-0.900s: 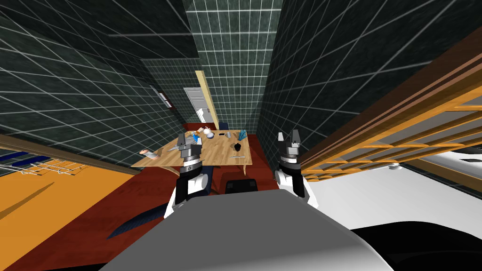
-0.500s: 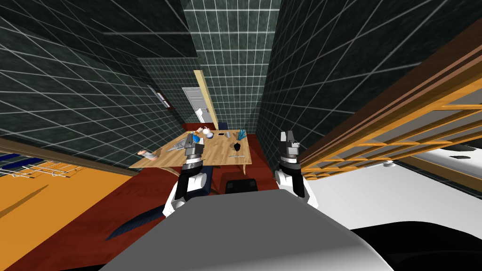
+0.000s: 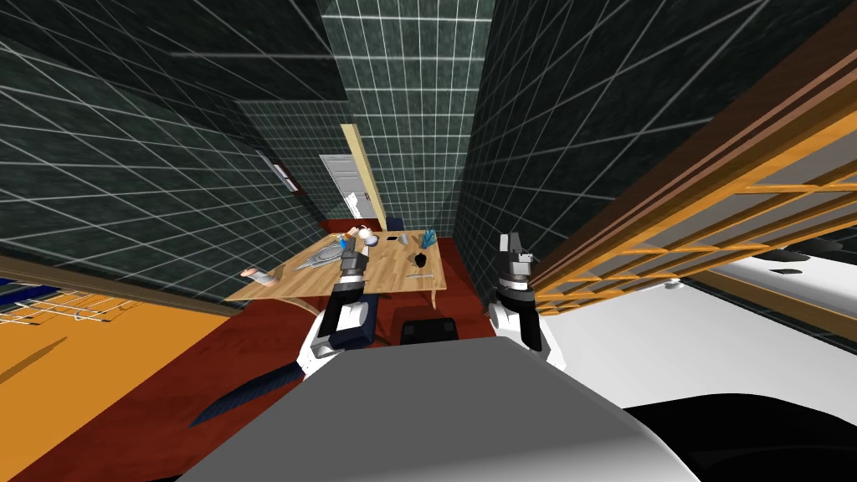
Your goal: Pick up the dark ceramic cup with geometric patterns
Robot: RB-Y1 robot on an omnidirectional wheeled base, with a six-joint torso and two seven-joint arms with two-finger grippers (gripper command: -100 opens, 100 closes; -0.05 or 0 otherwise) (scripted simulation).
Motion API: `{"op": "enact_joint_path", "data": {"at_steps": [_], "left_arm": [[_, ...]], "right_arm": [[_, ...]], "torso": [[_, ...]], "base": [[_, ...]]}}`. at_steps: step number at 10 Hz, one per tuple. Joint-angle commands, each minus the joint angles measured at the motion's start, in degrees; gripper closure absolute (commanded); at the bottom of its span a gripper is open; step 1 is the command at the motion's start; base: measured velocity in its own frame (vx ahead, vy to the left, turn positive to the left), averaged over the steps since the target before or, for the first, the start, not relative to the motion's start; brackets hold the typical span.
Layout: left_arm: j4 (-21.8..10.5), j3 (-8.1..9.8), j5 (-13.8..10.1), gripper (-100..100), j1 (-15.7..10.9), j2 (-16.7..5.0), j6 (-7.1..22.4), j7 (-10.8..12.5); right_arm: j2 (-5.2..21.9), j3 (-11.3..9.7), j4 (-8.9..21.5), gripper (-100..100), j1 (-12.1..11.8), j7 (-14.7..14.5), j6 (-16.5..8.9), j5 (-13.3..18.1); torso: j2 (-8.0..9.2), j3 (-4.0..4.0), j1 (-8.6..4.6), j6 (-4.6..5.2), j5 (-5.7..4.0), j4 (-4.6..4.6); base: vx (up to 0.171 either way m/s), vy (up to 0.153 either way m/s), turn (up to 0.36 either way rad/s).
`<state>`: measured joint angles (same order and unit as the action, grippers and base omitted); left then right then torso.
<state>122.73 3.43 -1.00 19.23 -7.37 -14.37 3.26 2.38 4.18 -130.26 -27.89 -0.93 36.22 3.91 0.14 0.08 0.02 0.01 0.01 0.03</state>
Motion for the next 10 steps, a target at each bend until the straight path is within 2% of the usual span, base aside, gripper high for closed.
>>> {"op": "enact_joint_path", "data": {"at_steps": [1,2,3,5,6,7,8,9,10], "left_arm": [[-1.15,0.48,-0.04,-100,-1.07,-0.65,2.24,0.38],[-2.76,0.79,0.19,-100,-2.65,-1.09,4.19,0.63],[-2.76,0.79,0.19,-100,-2.65,-1.09,4.71,0.63],[-5.82,1.47,0.67,-100,-6.05,-1.68,9.03,1.16],[-6.21,1.47,0.67,-100,-6.05,-1.68,10.09,1.16],[-8.05,1.82,0.92,-100,-7.81,-1.88,12.52,1.44],[-8.05,1.82,0.92,-100,-7.81,-1.88,12.95,1.44],[-9.94,2.19,1.17,-100,-9.60,-2.03,15.17,1.72],[-9.94,2.19,1.17,-100,-9.60,-2.03,15.89,1.72]], "right_arm": [[0.00,0.00,0.00,0,0.00,0.00,0.00,0.00],[0.00,0.00,0.00,0,0.00,0.00,0.00,0.00],[0.00,0.00,0.00,0,0.00,0.00,0.00,0.00],[0.00,0.00,0.00,0,0.00,0.00,0.00,0.00],[0.00,0.00,0.00,0,0.00,0.00,0.00,0.00],[0.00,0.00,0.00,0,0.00,0.00,0.00,0.00],[0.00,0.00,0.00,0,0.00,0.00,0.00,0.00],[0.00,0.00,0.00,0,0.00,0.00,0.00,0.00],[0.00,0.00,0.00,0,0.00,0.00,0.00,0.00]], "torso": [[0.00,0.00,0.00,0.00,0.00,0.00],[-0.03,-0.01,0.01,-0.01,0.00,0.00],[-0.04,-0.02,0.02,0.00,0.00,-0.01],[-0.06,-0.03,0.01,0.00,0.00,-0.01],[-0.03,-0.01,0.03,0.00,0.00,0.00],[-0.04,-0.02,0.02,-0.01,0.00,0.00],[-0.04,-0.02,-0.01,-0.01,0.00,-0.01],[-0.05,-0.02,0.00,-0.02,0.00,-0.01],[-0.05,-0.03,0.01,0.00,0.00,-0.01]], "base": [[-0.031,0.003,-0.021],[-0.031,0.006,-0.039],[-0.023,0.005,-0.022],[-0.032,0.009,-0.050],[-0.032,0.004,-0.026],[-0.031,0.001,-0.043],[-0.026,0.002,-0.025],[-0.031,0.004,-0.041],[-0.027,0.004,-0.036]]}}
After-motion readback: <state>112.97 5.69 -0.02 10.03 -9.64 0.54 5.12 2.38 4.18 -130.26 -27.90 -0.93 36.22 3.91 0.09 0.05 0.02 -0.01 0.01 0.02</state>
